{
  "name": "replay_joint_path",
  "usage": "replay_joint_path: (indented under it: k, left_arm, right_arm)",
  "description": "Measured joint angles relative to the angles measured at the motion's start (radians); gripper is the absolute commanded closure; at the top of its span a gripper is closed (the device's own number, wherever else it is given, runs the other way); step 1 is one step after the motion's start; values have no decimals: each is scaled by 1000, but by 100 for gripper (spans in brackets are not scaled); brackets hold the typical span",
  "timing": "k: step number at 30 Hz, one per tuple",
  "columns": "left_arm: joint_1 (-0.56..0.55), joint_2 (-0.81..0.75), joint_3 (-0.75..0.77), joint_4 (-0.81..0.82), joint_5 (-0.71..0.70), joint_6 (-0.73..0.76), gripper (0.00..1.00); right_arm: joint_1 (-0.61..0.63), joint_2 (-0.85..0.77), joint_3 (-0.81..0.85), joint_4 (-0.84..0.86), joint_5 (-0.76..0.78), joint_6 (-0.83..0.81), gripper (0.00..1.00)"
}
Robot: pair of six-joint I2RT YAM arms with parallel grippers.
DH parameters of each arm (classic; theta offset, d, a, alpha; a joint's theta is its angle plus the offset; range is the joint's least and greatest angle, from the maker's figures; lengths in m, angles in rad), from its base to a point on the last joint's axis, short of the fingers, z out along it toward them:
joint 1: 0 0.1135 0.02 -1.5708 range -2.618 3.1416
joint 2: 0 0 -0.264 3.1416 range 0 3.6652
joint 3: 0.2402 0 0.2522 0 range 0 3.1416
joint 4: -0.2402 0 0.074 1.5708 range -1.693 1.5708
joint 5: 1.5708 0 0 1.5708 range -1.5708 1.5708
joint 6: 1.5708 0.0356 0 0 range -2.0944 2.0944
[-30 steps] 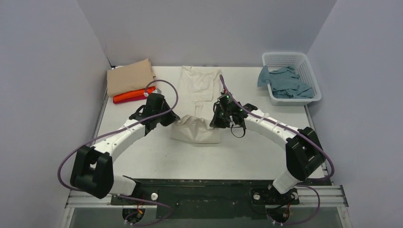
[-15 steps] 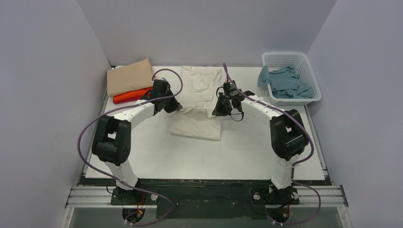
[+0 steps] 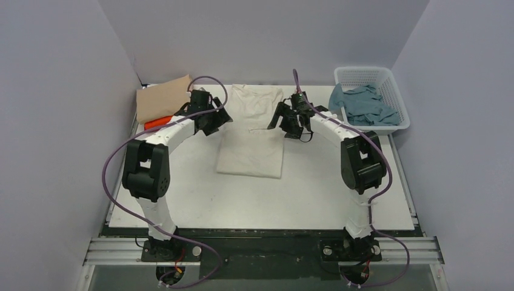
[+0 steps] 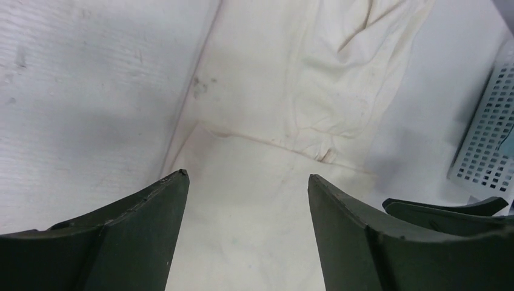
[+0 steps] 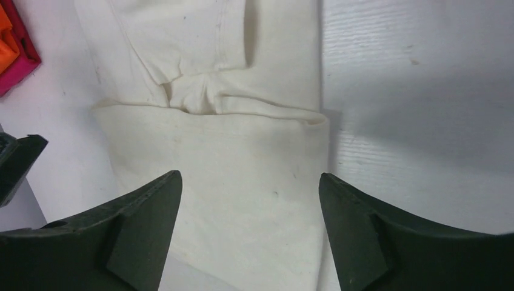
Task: Fold and stack the t-shirts
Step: Fold the folded rectangular tshirt in 1/3 of the way, then grab one side of the 2/3 rectangular tshirt with both arms
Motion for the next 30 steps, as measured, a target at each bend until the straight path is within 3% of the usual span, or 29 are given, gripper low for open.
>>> replay_joint_path:
  k: [2,8,12,19,23,28,29,30]
  left_arm:
    - [7,-26,8,-4,-30,7,15]
    - [11,-265,-184,-18,-100,13,12]
    - [4,-400,-402,-4,-92,9,13]
    - [-12,-378,-602,-6,-33,-21,27]
    - [-15,-348,-599,55,-13,-36,44]
    - [-16,-297,-592,112,19,-49,82]
    - [-17,-288,-592,119,24,-51,95]
    - [-18,-282,-592,122,32,-53,99]
  right_arm:
    - [-13,-25,-8,1,18,-5,7]
    - [1,-256,-264,14,74,-1,5]
    - [68,-394,-463,12,92,23,11]
    - [179,-428,-662,89,97,119,35]
    - [175,-420,-689,175,101,174,49]
    - [175,-383,-696,253,97,220,65]
    - [175,-377,-698,268,89,230,67]
    - [175,-374,-702,280,87,234,69]
